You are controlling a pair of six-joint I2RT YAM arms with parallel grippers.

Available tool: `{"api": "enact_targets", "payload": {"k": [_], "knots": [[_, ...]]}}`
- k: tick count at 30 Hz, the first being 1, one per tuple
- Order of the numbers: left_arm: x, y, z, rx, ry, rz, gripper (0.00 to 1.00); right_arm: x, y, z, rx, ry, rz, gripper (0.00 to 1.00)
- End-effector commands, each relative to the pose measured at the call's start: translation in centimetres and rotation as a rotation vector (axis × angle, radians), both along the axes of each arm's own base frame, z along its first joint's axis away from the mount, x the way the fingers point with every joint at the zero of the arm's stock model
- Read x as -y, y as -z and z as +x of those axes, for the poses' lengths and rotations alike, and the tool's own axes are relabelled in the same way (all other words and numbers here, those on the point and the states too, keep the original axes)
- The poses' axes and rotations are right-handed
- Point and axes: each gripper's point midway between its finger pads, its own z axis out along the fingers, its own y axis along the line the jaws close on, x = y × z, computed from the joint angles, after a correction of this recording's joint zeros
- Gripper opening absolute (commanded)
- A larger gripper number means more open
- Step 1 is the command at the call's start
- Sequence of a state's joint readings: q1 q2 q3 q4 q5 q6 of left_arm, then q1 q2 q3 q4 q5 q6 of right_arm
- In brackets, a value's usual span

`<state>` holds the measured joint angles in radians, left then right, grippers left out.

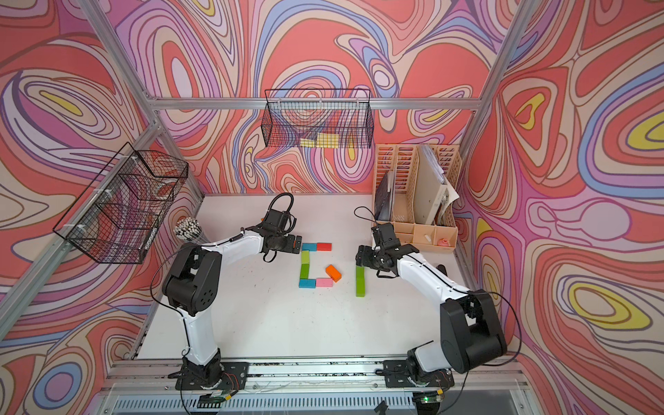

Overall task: Assemble the letter c with building blocks
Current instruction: Pick up the building block from the center of the board.

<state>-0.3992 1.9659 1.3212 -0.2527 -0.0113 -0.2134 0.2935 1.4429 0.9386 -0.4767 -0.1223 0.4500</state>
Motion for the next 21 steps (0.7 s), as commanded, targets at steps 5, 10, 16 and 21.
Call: {"api": "enact_targets", "payload": {"k": [5,10,16,21], "knots": [[0.2,1.2,0.2,-0.035,0.016,0.005,0.92,0.4,0.6,0.0,-0.01,-0.006,0.012,0.72],[0.2,1.6,0.3,-0.042,0.016,0.008,0.89,0.5,0.6,-0.1,-0.011,-0.007,0.023,0.71],[0.6,1.4,0.6,-0.021,0.022,-0.012,0.86,0.4,0.8,-0.3,-0.019,-0.009,0.027,0.68],[1.1,1.1,1.1,-0.007,0.03,-0.035,0.78,0.4,0.8,-0.4,-0.021,-0.009,0.036,0.68]]}}
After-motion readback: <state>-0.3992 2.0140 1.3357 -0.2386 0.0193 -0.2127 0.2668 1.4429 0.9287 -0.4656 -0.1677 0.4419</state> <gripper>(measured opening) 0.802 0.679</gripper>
